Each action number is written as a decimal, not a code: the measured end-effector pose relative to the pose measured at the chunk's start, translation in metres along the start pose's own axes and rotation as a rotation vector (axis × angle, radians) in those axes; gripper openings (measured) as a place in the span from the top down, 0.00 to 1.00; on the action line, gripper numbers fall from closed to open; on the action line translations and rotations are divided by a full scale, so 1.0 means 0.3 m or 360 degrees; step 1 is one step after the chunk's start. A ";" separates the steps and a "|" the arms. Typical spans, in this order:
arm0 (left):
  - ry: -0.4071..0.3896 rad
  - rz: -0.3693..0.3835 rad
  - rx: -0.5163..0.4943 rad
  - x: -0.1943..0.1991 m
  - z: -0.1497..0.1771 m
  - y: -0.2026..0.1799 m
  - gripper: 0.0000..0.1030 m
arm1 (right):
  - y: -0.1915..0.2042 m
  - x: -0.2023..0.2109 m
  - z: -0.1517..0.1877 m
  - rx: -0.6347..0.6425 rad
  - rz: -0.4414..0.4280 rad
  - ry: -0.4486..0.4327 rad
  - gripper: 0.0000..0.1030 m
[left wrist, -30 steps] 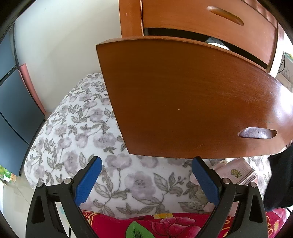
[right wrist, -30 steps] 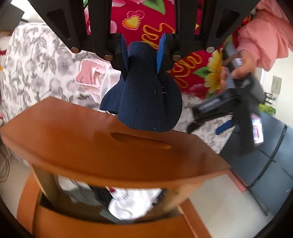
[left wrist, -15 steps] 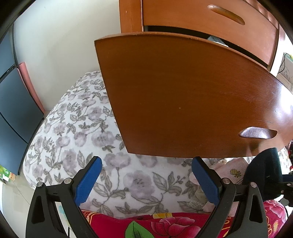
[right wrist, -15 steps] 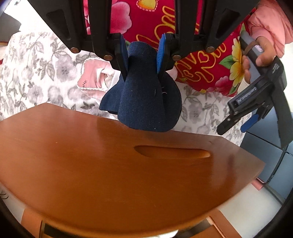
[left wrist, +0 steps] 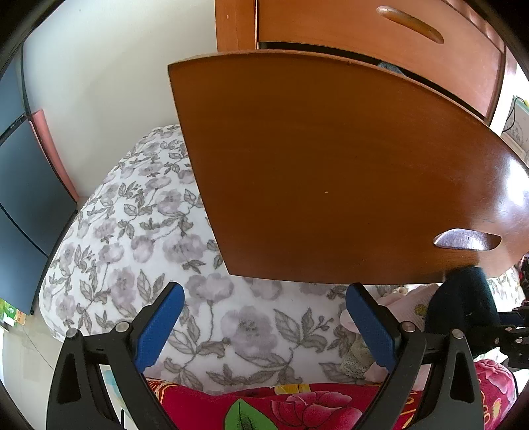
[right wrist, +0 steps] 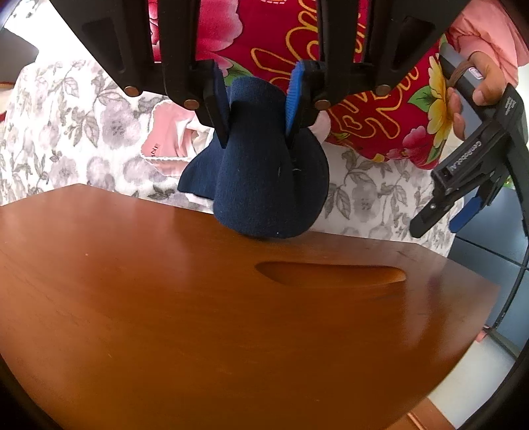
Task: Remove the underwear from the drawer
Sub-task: 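Lower the navy sock onto the pink clothes and open the right gripper, then withdraw the open right gripper from the navy sock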
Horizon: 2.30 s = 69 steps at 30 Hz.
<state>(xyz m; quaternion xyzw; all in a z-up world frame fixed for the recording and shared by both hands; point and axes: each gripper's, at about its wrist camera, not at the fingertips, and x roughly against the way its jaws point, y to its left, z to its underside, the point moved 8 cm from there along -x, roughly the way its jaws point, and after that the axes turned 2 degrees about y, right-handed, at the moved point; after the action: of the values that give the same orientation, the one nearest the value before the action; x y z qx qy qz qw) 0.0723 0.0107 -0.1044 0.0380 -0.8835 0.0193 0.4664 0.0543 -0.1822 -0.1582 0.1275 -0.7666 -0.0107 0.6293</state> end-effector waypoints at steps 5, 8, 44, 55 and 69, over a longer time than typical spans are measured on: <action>0.0000 0.0000 0.0001 0.000 0.000 0.000 0.05 | -0.005 0.006 -0.003 -0.0005 0.0027 -0.0015 0.49; -0.0002 -0.0002 -0.0001 0.001 0.001 0.000 0.05 | -0.003 0.012 -0.004 0.0005 0.0037 -0.0024 0.43; 0.0002 0.0004 0.0002 0.001 0.004 -0.004 0.05 | -0.002 0.155 -0.033 0.0068 0.0059 -0.0251 0.00; 0.0004 0.0017 0.0012 -0.003 0.003 -0.006 0.05 | 0.103 0.413 -0.083 0.0228 0.0043 -0.0534 0.00; -0.0023 0.0020 0.0022 0.013 -0.003 -0.003 0.05 | 0.105 0.544 -0.220 0.0245 0.0130 -0.0689 0.00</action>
<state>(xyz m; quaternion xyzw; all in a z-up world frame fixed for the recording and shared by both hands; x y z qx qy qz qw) 0.0711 0.0098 -0.1007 0.0357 -0.8870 0.0280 0.4595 0.0837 -0.1762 0.0181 0.1387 -0.8868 0.0461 0.4385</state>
